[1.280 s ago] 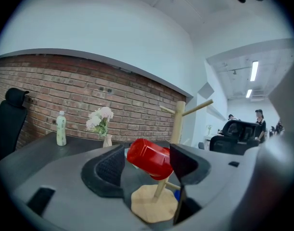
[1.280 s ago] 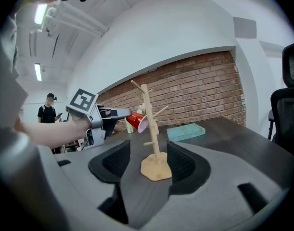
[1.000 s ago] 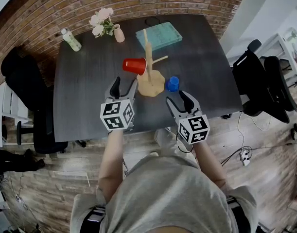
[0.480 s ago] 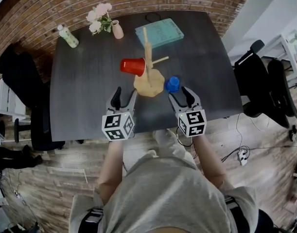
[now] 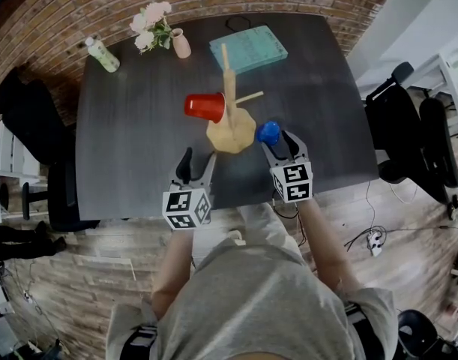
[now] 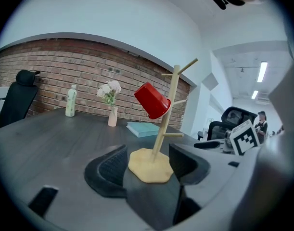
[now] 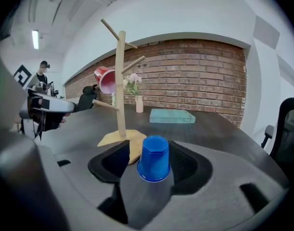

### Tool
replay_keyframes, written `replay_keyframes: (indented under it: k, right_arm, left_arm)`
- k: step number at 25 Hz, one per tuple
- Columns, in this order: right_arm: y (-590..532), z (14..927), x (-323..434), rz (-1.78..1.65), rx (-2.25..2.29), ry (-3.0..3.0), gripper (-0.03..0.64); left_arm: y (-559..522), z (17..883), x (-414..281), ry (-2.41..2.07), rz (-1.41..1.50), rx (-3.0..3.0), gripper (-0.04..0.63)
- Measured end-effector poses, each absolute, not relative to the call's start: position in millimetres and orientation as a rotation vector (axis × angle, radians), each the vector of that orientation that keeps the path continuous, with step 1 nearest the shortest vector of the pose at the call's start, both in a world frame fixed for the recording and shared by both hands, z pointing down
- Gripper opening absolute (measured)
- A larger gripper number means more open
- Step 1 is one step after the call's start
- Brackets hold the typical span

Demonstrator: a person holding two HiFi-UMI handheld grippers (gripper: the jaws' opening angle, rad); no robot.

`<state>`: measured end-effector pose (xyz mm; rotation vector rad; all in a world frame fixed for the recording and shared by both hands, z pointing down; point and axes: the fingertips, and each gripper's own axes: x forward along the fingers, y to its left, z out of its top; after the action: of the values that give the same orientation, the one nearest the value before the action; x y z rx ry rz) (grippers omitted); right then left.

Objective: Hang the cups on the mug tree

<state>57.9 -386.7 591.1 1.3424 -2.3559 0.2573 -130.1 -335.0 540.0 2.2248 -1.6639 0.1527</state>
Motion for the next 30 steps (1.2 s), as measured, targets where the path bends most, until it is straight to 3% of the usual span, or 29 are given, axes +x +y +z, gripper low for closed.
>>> replay_keyframes:
  k: [16,30]
  right_arm:
    - [-405,630,60,0.309,1.324,-2.283,0.253]
    - [-406,618,59,0.293,1.344,-2.289,0.216]
  left_arm:
    - [-322,574,-117,-1.585,0.225,2.208,0.258]
    - [-318,570,-118,-1.592,0.204,2.207,0.257]
